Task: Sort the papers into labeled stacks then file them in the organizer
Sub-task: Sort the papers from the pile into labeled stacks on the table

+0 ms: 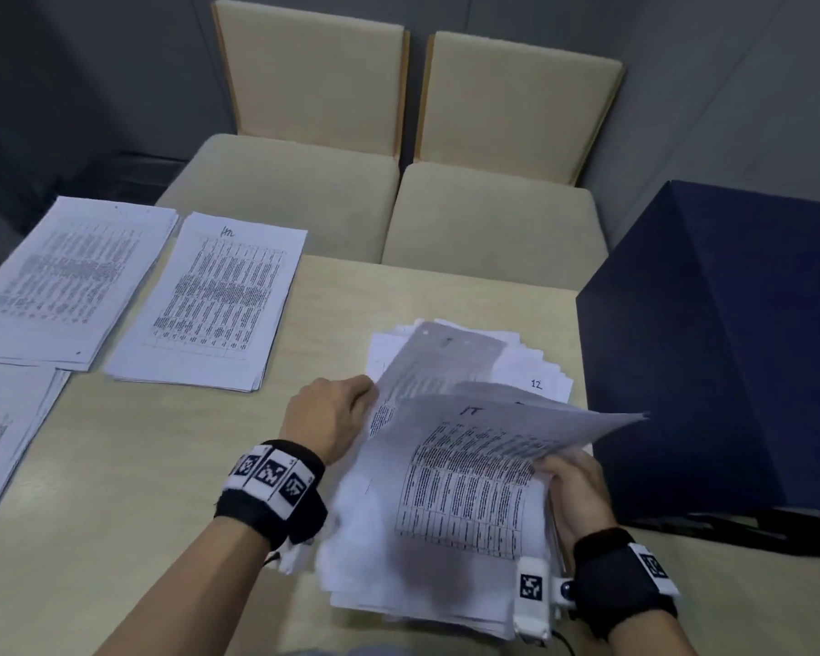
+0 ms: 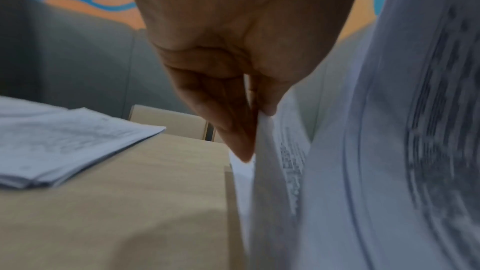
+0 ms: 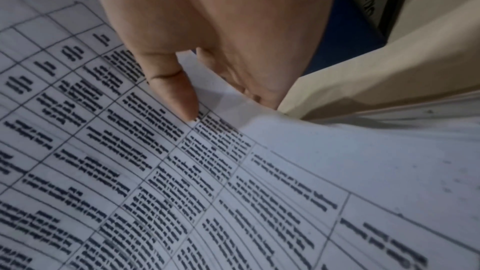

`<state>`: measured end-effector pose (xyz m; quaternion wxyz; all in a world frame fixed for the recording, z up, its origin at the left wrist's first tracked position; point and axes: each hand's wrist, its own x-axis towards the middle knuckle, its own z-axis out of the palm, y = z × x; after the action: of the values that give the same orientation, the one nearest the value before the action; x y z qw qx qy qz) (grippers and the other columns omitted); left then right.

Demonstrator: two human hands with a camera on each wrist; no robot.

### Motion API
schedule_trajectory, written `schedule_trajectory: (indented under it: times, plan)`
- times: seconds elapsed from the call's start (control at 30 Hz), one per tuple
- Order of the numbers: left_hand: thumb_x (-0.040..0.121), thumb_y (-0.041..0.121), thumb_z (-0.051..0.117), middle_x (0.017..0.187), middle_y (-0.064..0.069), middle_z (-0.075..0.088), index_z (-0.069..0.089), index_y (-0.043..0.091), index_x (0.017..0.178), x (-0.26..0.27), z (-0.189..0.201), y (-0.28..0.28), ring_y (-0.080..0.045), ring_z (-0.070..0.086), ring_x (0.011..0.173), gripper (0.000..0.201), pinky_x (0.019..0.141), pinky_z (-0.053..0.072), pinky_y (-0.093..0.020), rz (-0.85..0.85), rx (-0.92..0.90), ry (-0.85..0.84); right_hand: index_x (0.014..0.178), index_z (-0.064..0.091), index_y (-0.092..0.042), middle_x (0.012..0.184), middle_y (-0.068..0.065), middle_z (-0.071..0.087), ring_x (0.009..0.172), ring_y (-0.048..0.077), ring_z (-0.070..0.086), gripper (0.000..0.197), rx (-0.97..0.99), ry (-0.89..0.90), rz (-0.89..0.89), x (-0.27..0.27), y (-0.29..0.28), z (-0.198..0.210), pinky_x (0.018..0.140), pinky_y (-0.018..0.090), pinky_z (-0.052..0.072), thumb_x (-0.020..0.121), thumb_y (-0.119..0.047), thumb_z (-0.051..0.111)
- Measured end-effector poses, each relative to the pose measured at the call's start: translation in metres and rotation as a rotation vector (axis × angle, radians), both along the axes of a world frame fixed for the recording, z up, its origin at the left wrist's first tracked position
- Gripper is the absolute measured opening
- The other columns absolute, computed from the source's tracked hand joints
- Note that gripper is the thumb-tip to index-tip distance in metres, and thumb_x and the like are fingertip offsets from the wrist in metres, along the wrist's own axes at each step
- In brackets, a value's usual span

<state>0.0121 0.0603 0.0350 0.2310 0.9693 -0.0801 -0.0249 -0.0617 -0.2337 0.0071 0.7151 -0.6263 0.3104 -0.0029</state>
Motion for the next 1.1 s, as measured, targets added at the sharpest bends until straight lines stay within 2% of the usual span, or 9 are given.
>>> schedule_trajectory:
  times: [0.1, 0.2, 0.3, 0.4, 0.6, 0.7, 0.83, 0.97, 1.1]
  plan:
    - [0.086, 0.024, 0.052, 0.065, 0.013, 0.061, 0.064, 0.027, 0.074, -0.008, 0.002, 0.0, -0.006, 0.055, 0.064, 0.017, 0.065, 0.045, -0.026, -0.156, -0.653, 0.252, 0.087, 0.063, 0.002, 0.091, 0.012, 0.07, 0.094, 0.028, 0.063, 0.016, 0.041, -0.041, -0.007, 0.002, 0.001, -0.001, 0.083, 0.033, 0.05, 0.083, 0.014, 0.053]
    - [0.08, -0.013, 0.049, 0.098, 0.006, 0.074, 0.076, 0.025, 0.08, -0.011, -0.004, -0.002, -0.01, 0.067, 0.095, 0.047, 0.082, 0.05, -0.022, -0.123, -0.92, 0.534, 0.09, 0.068, -0.007, 0.099, 0.008, 0.07, 0.099, 0.025, 0.063, 0.009, 0.078, -0.069, 0.064, -0.001, 0.001, -0.006, 0.076, 0.021, 0.054, 0.09, -0.014, 0.062]
    - [0.083, -0.011, 0.051, 0.115, 0.0, 0.069, 0.071, 0.02, 0.1, -0.004, -0.029, 0.0, -0.018, 0.064, 0.106, 0.04, 0.082, 0.05, -0.026, 0.203, -0.677, 0.398, 0.085, 0.056, -0.013, 0.081, 0.006, 0.06, 0.078, 0.019, 0.057, 0.056, 0.101, 0.021, 0.08, -0.011, -0.007, -0.011, 0.049, 0.011, 0.049, 0.054, -0.041, 0.093]
    - [0.081, 0.028, 0.074, 0.095, 0.0, 0.068, 0.062, 0.016, 0.097, 0.002, -0.042, -0.003, -0.021, 0.063, 0.089, 0.023, 0.075, 0.047, -0.028, 0.39, -0.294, 0.365, 0.118, 0.05, -0.009, 0.104, 0.012, 0.062, 0.066, 0.014, 0.053, 0.034, 0.219, 0.032, -0.05, -0.018, -0.01, -0.013, 0.06, 0.017, 0.05, 0.09, -0.017, 0.067]
    - [0.083, 0.043, 0.071, 0.051, 0.005, 0.047, 0.041, 0.02, 0.056, 0.003, -0.033, -0.007, -0.019, 0.047, 0.054, 0.046, 0.049, 0.027, -0.028, 0.187, -0.176, 0.176, 0.096, 0.063, -0.013, 0.068, -0.005, 0.068, 0.062, 0.011, 0.065, 0.029, 0.233, -0.078, -0.046, -0.007, -0.014, -0.012, 0.066, 0.031, 0.053, 0.096, 0.003, 0.039]
    - [0.092, 0.049, 0.055, 0.045, 0.003, 0.041, 0.038, 0.022, 0.054, 0.002, -0.022, -0.002, -0.017, 0.042, 0.05, 0.049, 0.05, 0.026, -0.031, 0.007, -0.186, 0.066, 0.07, 0.071, -0.023, 0.079, -0.007, 0.074, 0.068, 0.009, 0.069, 0.014, 0.217, -0.071, 0.042, -0.006, -0.01, -0.011, 0.076, 0.034, 0.051, 0.067, -0.011, 0.064]
    - [0.097, 0.033, 0.052, 0.05, 0.009, 0.043, 0.045, 0.033, 0.06, -0.002, -0.013, 0.004, -0.007, 0.038, 0.052, 0.037, 0.055, 0.029, -0.029, -0.079, -0.521, 0.089, 0.128, 0.058, 0.003, 0.097, 0.003, 0.063, 0.065, 0.003, 0.064, 0.041, 0.233, 0.045, -0.03, 0.007, -0.001, -0.015, 0.066, 0.016, 0.051, 0.09, -0.013, 0.065]
    - [0.099, 0.051, 0.037, 0.067, 0.001, 0.052, 0.05, 0.024, 0.069, -0.003, -0.018, 0.011, -0.027, 0.058, 0.07, 0.043, 0.056, 0.032, -0.031, 0.026, 0.161, -0.004, 0.098, 0.066, -0.017, 0.081, 0.002, 0.056, 0.075, 0.016, 0.057, 0.021, 0.221, 0.014, -0.037, 0.009, 0.009, -0.019, 0.062, 0.025, 0.047, 0.083, -0.03, 0.074]
    - [0.092, 0.053, 0.036, 0.063, 0.006, 0.046, 0.047, 0.02, 0.067, -0.002, -0.026, 0.012, -0.023, 0.051, 0.063, 0.043, 0.057, 0.035, -0.033, -0.081, -0.166, -0.002, 0.094, 0.069, -0.019, 0.092, -0.004, 0.069, 0.097, 0.02, 0.059, 0.022, 0.143, -0.004, -0.058, 0.008, 0.013, -0.018, 0.083, 0.031, 0.046, 0.092, -0.004, 0.054]
